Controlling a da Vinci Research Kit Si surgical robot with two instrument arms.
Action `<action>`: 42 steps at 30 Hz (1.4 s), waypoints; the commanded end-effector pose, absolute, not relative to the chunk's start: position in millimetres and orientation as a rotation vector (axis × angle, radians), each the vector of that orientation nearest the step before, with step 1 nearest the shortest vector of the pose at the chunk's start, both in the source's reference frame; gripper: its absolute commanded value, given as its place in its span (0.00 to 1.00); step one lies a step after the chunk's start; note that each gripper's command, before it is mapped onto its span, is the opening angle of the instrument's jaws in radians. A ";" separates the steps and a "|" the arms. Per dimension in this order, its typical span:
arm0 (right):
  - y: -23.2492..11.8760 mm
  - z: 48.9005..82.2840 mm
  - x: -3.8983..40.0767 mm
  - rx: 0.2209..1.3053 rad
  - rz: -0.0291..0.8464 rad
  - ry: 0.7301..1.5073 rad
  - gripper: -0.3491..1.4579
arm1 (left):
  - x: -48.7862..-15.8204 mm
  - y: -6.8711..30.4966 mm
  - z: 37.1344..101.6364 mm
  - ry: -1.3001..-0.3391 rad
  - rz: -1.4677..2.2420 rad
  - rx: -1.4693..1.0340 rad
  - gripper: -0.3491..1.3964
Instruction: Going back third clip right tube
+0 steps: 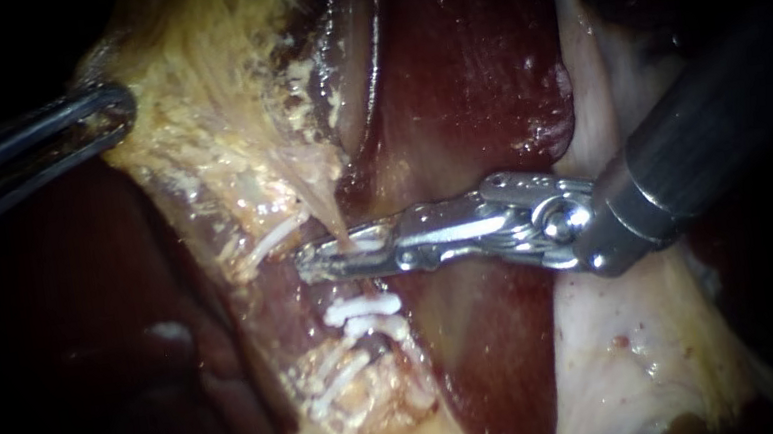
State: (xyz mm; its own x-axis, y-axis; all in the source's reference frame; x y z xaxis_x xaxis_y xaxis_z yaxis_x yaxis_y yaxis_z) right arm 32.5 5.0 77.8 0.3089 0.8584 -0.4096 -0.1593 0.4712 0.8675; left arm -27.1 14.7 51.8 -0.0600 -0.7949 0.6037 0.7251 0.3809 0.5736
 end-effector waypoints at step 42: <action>6.5 71.6 23.1 0.497 0.231 1.244 0.52 | -27.3 14.3 52.0 -1.055 -1.245 0.078 0.00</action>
